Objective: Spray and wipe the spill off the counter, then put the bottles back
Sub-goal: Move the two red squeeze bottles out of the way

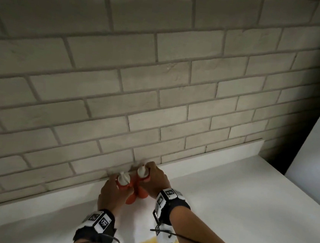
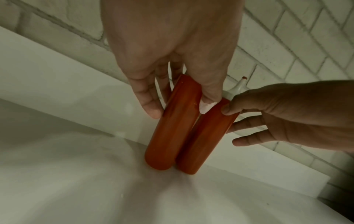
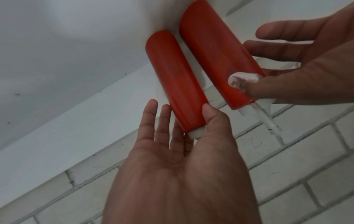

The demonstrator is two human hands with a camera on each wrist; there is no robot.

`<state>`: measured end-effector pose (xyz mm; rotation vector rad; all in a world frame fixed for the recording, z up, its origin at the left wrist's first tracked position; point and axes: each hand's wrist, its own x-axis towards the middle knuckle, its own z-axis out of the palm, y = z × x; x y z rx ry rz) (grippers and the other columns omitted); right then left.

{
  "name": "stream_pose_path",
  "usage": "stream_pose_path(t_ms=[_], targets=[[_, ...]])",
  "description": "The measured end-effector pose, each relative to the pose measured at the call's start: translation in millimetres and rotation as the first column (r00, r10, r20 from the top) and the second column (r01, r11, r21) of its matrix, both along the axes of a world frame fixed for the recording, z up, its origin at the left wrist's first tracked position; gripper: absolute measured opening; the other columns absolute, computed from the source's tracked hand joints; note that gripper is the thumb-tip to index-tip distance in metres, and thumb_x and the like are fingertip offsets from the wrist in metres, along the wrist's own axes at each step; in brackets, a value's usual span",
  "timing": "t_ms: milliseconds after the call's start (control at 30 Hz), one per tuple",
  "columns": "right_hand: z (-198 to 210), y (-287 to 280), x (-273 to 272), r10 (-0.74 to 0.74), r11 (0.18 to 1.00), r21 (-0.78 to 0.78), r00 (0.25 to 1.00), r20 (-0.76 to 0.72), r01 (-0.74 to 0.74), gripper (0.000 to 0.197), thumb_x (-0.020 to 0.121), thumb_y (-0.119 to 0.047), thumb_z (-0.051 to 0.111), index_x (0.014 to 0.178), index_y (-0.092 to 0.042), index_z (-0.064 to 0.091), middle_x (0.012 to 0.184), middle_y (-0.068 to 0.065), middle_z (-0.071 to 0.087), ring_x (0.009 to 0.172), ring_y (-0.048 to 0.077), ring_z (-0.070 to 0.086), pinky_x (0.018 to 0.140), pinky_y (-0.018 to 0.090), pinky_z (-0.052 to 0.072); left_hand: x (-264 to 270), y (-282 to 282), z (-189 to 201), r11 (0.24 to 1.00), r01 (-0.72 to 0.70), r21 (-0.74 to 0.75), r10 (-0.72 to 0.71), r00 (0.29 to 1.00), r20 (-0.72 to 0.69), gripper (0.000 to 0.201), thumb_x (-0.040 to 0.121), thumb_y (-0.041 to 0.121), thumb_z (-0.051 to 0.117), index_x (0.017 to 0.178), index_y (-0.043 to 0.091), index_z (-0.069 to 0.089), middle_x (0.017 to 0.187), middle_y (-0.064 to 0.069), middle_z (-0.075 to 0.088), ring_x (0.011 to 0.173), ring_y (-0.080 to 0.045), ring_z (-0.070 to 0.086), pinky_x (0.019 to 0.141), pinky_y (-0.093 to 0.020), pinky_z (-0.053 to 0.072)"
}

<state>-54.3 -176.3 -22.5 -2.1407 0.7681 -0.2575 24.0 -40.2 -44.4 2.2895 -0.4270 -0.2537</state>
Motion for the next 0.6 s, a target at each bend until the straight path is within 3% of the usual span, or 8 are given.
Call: stream_pose_path(t_ms=[167,267,333,433,533,600], targets=[[-3.1,-8.9,-39.6,-0.067,0.998,-0.006,0.994,0.084,0.068,0.047,0.073,-0.030,0.065,0.117,-0.028,0.048,0.113,0.001,0.066,0.104,0.030,0.061,0.089,0.037,0.046,-32.6,12.9,11.0,0.996,0.068,-0.050,-0.068,0.998,-0.005,0.044,0.065,0.036,0.080,0.102,0.037,0.057,0.094,0.009,0.066,0.094,-0.025,0.067,0.083,-0.037,0.053],[5.2,-22.2,-74.3,-0.081,0.997,0.008,0.987,0.136,0.081,0.053,0.068,-0.028,0.066,0.119,-0.030,0.052,0.114,-0.002,0.065,0.103,0.024,0.062,0.091,0.036,0.048,-59.0,11.0,26.7,0.986,0.122,-0.110,-0.127,0.991,-0.038,0.050,0.049,0.043,0.075,0.095,0.036,0.057,0.093,0.012,0.067,0.088,-0.016,0.067,0.080,-0.037,0.055],[10.8,-34.4,-98.5,-0.069,0.997,-0.014,0.985,0.157,0.073,0.055,0.067,-0.024,0.071,0.120,-0.027,0.057,0.115,0.001,0.064,0.101,0.025,0.062,0.090,0.038,0.050,-78.9,4.9,37.8,0.975,0.171,-0.142,-0.177,0.983,-0.036,0.060,0.042,0.049,0.070,0.099,0.035,0.058,0.094,0.013,0.067,0.086,-0.011,0.066,0.078,-0.034,0.055],[19.2,-56.3,-135.5,-0.086,0.995,-0.042,0.981,0.174,0.094,0.053,0.069,-0.027,0.072,0.121,-0.024,0.060,0.113,0.004,0.066,0.097,0.025,0.063,0.086,0.039,0.052,-109.0,-14.4,52.4,0.956,0.254,-0.150,-0.260,0.965,-0.026,0.057,0.052,0.041,0.075,0.105,0.033,0.058,0.094,0.013,0.067,0.086,-0.007,0.066,0.071,-0.028,0.050],[31.7,-83.0,-174.2,-0.104,0.992,-0.057,0.977,0.188,0.116,0.052,0.065,-0.030,0.070,0.116,-0.022,0.062,0.108,0.004,0.068,0.091,0.026,0.064,0.083,0.040,0.053,-137.3,-47.2,62.5,0.935,0.310,-0.172,-0.314,0.949,0.009,0.046,0.068,0.029,0.082,0.108,0.033,0.058,0.095,0.013,0.068,0.087,-0.007,0.067,0.073,-0.027,0.050],[39.5,-104.9,-199.0,-0.107,0.990,-0.067,0.976,0.190,0.122,0.051,0.065,-0.028,0.071,0.115,-0.021,0.063,0.107,0.004,0.069,0.089,0.024,0.064,0.083,0.042,0.053,-156.8,-75.2,68.5,0.921,0.335,-0.197,-0.335,0.942,0.037,0.044,0.071,0.024,0.082,0.107,0.034,0.058,0.093,0.015,0.068,0.085,-0.004,0.066,0.070,-0.023,0.049]])
